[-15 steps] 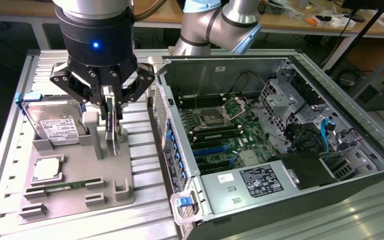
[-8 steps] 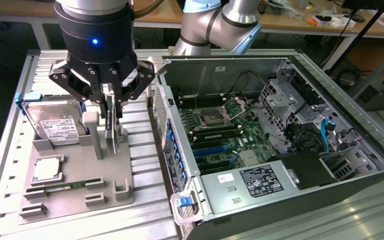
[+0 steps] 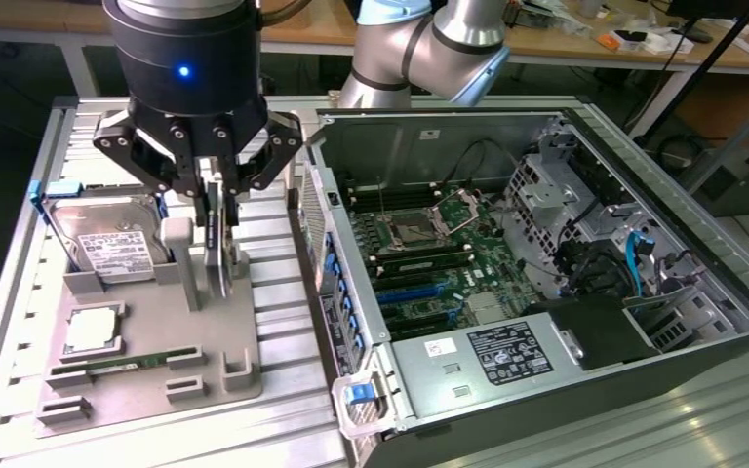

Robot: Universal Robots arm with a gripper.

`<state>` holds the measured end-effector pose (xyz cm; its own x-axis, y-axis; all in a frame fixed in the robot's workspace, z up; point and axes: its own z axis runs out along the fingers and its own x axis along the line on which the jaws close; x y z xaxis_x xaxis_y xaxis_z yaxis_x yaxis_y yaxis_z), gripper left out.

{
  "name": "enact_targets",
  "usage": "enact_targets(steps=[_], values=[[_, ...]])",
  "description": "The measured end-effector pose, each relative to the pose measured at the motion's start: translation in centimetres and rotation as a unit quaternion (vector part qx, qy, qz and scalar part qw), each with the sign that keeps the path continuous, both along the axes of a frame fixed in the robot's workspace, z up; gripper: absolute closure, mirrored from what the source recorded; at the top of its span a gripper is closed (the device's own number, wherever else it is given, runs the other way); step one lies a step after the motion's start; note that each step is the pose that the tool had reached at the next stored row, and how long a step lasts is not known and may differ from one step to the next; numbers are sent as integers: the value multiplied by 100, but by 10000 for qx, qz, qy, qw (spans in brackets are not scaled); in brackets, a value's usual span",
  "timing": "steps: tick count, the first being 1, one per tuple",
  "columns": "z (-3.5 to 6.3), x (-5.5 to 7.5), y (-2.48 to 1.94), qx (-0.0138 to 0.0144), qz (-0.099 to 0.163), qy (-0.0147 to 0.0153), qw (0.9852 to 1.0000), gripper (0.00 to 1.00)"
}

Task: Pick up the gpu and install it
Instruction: 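Pick up the gpu and move the gpu toward the slot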

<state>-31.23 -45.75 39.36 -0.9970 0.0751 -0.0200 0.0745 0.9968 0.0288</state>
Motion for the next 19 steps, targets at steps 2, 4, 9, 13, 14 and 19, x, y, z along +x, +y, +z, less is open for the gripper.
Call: enact_targets(steps=[2, 4, 9, 13, 14, 19], values=[[13, 0, 0, 0, 0, 0, 10000, 73], [20, 0, 0, 0, 0, 0, 10000, 73], [43, 0, 0, -1, 0, 0, 10000, 73], [93, 0, 0, -2, 0, 0, 10000, 73], [105, 0, 0, -2, 0, 0, 10000, 73], [162, 0, 0, -3, 0, 0, 10000, 73]])
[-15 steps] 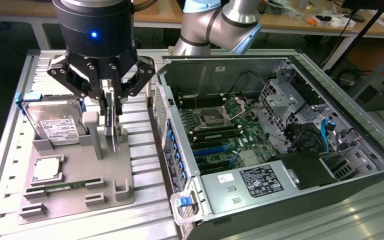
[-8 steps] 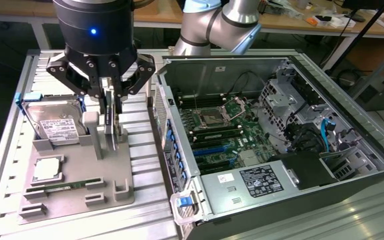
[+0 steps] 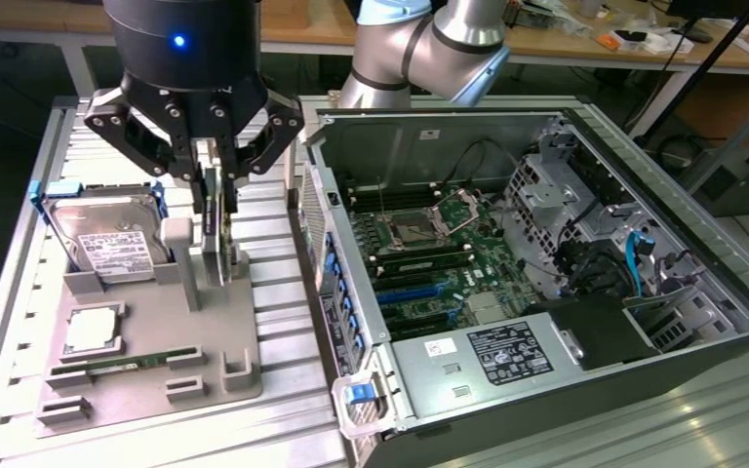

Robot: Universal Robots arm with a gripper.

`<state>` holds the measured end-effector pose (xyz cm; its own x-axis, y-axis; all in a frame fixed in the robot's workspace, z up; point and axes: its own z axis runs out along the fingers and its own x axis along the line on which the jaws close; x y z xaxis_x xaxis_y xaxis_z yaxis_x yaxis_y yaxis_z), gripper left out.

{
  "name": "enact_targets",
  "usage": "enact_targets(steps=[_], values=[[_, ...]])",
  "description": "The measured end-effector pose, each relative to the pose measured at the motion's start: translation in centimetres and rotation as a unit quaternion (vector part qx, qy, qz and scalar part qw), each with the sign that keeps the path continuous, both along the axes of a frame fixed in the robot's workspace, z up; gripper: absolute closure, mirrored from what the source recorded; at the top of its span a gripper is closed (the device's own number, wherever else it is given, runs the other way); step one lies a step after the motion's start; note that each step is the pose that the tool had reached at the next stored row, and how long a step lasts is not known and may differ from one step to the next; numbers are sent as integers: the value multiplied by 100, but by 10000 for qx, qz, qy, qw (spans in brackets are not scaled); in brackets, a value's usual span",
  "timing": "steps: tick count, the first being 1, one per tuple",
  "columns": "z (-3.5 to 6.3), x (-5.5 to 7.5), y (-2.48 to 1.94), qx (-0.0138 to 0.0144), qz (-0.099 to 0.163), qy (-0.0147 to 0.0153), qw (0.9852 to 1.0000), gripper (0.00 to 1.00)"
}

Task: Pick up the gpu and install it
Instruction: 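Pick up the gpu and move the gpu toward the slot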

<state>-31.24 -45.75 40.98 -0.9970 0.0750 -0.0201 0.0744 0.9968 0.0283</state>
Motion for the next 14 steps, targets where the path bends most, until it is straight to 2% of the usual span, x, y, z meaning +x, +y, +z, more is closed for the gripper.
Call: enact_targets(steps=[14], values=[[21, 0, 0, -7, 0, 0, 10000, 73]])
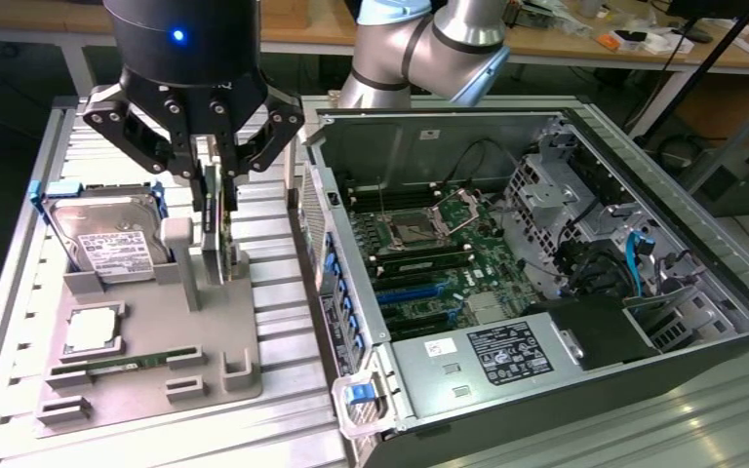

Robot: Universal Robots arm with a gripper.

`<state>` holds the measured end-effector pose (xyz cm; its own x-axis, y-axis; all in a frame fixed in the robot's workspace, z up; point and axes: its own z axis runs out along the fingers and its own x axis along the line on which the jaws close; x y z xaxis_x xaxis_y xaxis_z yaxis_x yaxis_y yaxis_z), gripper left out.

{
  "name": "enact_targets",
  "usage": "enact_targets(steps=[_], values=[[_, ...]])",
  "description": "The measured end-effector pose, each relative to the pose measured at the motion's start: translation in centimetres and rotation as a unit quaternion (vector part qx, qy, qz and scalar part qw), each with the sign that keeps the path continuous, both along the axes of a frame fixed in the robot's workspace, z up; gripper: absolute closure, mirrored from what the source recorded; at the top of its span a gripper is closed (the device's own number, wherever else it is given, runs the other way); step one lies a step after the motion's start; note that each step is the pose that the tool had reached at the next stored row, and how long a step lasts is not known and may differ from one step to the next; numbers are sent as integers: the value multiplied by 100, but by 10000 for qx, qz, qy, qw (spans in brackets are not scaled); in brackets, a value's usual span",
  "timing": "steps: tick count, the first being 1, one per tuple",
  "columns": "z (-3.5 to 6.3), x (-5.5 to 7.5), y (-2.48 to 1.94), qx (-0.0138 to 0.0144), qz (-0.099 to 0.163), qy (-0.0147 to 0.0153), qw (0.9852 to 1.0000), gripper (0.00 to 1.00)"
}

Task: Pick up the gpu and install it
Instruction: 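Pick up the gpu and move the gpu toward the slot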

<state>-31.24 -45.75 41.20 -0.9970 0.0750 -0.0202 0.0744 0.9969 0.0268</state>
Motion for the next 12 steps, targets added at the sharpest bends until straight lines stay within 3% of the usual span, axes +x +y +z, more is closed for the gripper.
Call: enact_targets(steps=[12], values=[[0, 119, 0, 0, 1, 0, 10000, 73]])
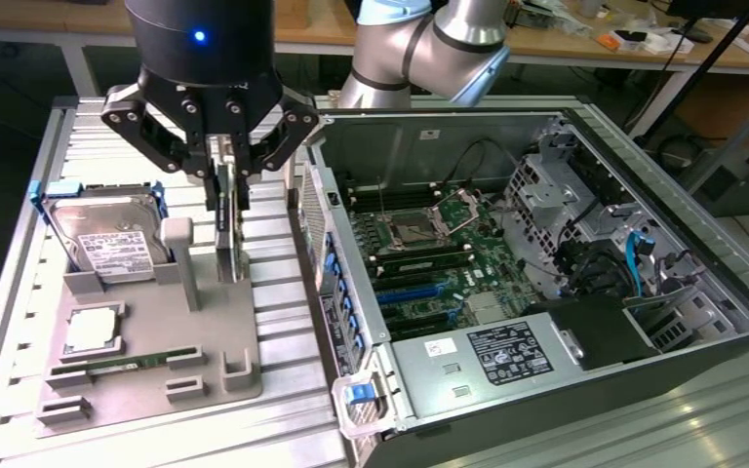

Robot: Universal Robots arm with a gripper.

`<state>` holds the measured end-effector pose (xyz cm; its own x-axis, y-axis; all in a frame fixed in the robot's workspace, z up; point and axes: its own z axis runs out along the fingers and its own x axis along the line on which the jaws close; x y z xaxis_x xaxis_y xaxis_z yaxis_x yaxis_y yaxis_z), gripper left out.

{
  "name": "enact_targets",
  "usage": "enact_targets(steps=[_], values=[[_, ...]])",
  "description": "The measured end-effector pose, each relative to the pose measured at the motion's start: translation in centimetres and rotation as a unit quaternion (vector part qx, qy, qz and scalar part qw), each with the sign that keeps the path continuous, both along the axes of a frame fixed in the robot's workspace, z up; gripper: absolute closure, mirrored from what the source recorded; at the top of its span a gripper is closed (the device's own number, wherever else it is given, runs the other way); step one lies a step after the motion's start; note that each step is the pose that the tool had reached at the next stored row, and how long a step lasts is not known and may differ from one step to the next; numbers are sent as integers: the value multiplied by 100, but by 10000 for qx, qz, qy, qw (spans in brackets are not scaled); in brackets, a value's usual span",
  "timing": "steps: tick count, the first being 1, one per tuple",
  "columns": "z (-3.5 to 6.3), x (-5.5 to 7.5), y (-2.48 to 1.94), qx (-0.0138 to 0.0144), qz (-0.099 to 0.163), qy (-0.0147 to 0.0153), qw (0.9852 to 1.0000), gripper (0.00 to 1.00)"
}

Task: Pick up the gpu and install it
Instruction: 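Pick up the gpu and move the gpu toward the slot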

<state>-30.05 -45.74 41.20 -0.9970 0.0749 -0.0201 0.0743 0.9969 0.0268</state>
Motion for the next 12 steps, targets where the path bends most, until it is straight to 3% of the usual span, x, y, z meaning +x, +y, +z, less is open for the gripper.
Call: enact_targets(steps=[10, 12], values=[[0, 277, 0, 0, 2, 0, 10000, 73], [0, 456, 0, 0, 3, 0, 10000, 73]])
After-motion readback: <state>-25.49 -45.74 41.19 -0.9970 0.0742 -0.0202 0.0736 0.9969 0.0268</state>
